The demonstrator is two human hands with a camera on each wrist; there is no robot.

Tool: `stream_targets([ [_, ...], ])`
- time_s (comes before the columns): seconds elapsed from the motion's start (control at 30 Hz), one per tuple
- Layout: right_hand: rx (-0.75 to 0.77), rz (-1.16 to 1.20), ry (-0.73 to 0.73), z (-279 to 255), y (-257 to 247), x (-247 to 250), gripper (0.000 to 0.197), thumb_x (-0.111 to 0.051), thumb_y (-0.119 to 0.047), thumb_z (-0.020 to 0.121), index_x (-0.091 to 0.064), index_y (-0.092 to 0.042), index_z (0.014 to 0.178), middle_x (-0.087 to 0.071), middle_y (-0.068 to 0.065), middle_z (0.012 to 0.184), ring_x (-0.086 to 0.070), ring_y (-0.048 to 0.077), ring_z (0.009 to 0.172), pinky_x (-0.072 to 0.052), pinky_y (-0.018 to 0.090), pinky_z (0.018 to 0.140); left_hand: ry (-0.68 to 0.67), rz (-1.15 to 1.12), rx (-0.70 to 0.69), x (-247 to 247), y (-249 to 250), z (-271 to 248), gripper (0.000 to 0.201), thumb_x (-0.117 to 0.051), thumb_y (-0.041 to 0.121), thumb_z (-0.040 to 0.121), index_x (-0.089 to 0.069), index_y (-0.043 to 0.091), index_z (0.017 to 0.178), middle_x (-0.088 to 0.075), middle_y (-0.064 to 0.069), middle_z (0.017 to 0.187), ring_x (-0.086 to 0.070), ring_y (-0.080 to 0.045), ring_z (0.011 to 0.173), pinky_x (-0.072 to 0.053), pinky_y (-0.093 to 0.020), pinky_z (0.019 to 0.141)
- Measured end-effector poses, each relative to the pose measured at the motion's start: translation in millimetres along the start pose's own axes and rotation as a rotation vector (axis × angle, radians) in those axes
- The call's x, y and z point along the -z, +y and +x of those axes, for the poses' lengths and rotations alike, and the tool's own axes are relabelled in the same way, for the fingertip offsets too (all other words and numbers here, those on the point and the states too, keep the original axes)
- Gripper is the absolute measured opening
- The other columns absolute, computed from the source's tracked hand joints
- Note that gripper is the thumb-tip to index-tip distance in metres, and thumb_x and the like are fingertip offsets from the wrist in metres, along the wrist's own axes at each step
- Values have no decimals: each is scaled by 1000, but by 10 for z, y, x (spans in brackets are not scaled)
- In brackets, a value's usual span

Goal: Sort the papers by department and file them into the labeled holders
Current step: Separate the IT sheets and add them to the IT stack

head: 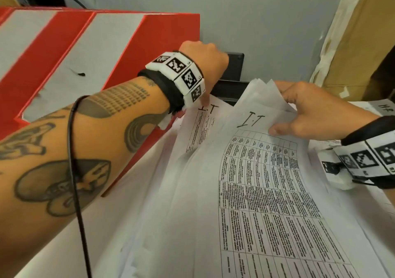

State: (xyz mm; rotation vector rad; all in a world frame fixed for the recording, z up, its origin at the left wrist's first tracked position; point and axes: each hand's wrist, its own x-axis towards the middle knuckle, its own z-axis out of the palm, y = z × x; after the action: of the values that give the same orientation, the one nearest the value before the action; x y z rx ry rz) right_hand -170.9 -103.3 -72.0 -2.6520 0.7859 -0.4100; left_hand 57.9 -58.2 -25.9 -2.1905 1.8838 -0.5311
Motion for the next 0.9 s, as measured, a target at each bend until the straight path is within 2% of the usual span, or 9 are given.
stream_targets([
  [0.17,59,-64,-17,37,49,-72,41,-87,-16,74,-79,-27,113,-52,-23,140,-57,9,125,-50,42,105,-72,-98,-127,169,45,14,37,-85,43,80,-57,21,71,-62,0,76,-61,-22,73,-45,-32,57],
  [0.27,72,-56,5,34,67,-78,42,-89,-15,73,-79,-30,111,-43,-22,149,-50,6,132,-43,36,110,-92,-183,-238,197,56,9,14,-78,30,89,-79,16,92,-73,2,81,-69,-21,80,-44,-27,57],
  [0.43,93,-68,17,49,76,-104,42,-89,-17,71,-80,-26,111,-48,-22,144,-53,9,130,-46,43,110,-126,-280,-268,280,50,-41,6,-75,19,88,-78,16,90,-74,2,72,-73,-18,68,-53,-29,57],
  [0.5,98,-53,25,47,73,-100,40,-88,-20,70,-80,-26,109,-51,-21,139,-55,9,127,-48,46,108,-133,-343,-260,283,31,-35,9,-76,16,88,-75,18,97,-73,2,72,-74,-17,64,-56,-28,56],
  [0.6,91,-31,23,37,65,-95,37,-88,-19,71,-81,-27,106,-54,-21,134,-57,8,125,-49,45,107,-125,-455,-236,263,-10,-52,30,-84,18,83,-68,20,109,-71,4,78,-74,-16,65,-55,-27,57],
  [0.67,89,-20,23,29,49,-98,38,-89,-16,72,-81,-28,107,-54,-24,137,-55,4,127,-47,41,109,-134,-505,-245,272,-27,-98,46,-91,23,74,-64,22,111,-70,6,82,-71,-14,66,-54,-27,63],
  [0.73,95,9,19,23,9,-108,41,-89,-12,73,-80,-31,108,-55,-31,138,-55,-2,127,-46,35,108,-117,-544,-272,277,-36,-118,52,-95,23,68,-62,25,108,-70,10,76,-65,-8,61,-51,-23,61],
  [0.83,61,74,36,28,10,-100,40,-91,-10,71,-81,-36,100,-72,-29,113,-69,1,107,-56,40,97,-96,-656,-312,258,-34,-113,48,-87,4,72,-63,25,108,-72,13,64,-64,-3,54,-49,-17,54],
  [0.9,12,134,65,24,41,-64,38,-94,-4,66,-82,-32,89,-79,-15,91,-76,9,86,-61,48,85,-144,-839,-355,227,-36,-118,41,-85,11,80,-62,21,112,-75,9,69,-70,-5,62,-55,-19,58],
])
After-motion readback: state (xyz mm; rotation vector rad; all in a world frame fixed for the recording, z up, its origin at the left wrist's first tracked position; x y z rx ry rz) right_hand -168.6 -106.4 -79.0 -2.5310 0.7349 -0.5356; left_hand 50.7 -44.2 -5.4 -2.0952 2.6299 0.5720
